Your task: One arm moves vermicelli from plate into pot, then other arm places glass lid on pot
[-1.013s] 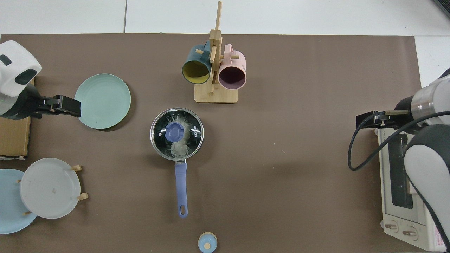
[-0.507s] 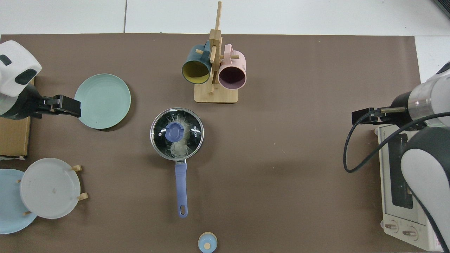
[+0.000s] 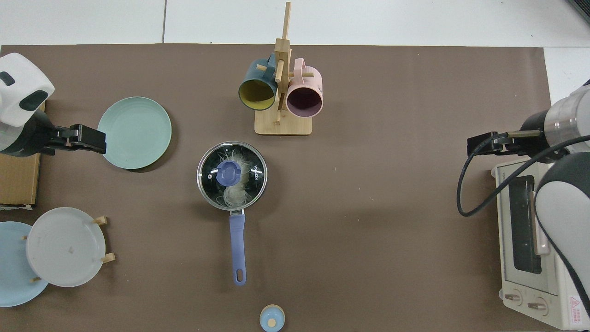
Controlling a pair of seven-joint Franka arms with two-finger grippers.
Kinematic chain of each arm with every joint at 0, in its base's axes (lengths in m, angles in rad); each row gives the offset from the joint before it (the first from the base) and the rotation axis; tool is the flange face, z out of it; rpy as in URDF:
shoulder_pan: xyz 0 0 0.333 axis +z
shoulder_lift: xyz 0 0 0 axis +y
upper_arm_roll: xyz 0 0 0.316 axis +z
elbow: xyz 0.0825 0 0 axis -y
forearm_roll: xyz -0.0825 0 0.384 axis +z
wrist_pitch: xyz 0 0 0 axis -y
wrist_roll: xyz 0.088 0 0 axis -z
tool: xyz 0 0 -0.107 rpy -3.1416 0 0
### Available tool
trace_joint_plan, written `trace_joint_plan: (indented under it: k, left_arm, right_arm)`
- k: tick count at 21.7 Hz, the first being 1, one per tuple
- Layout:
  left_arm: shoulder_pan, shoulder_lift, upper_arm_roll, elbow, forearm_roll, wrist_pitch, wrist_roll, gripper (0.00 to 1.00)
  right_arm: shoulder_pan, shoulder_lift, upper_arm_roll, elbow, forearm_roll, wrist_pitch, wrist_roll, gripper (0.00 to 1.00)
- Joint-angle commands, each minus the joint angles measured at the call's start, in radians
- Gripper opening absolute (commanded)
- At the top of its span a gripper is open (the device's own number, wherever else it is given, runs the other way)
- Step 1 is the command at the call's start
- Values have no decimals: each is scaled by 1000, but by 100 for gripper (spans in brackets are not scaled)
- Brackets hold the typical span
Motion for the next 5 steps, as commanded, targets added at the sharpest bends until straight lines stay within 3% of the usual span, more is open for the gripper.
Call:
trace_joint_plan:
  k: [1, 5]
  left_arm:
    - [-5, -18, 6, -8, 2, 5, 9, 100]
    - [-5, -16, 6, -8, 2, 5, 10, 100]
  right_arm:
    - [-7, 46, 5, 70, 18, -45, -6, 100]
    - [-9, 46, 5, 70, 20, -45, -3, 100]
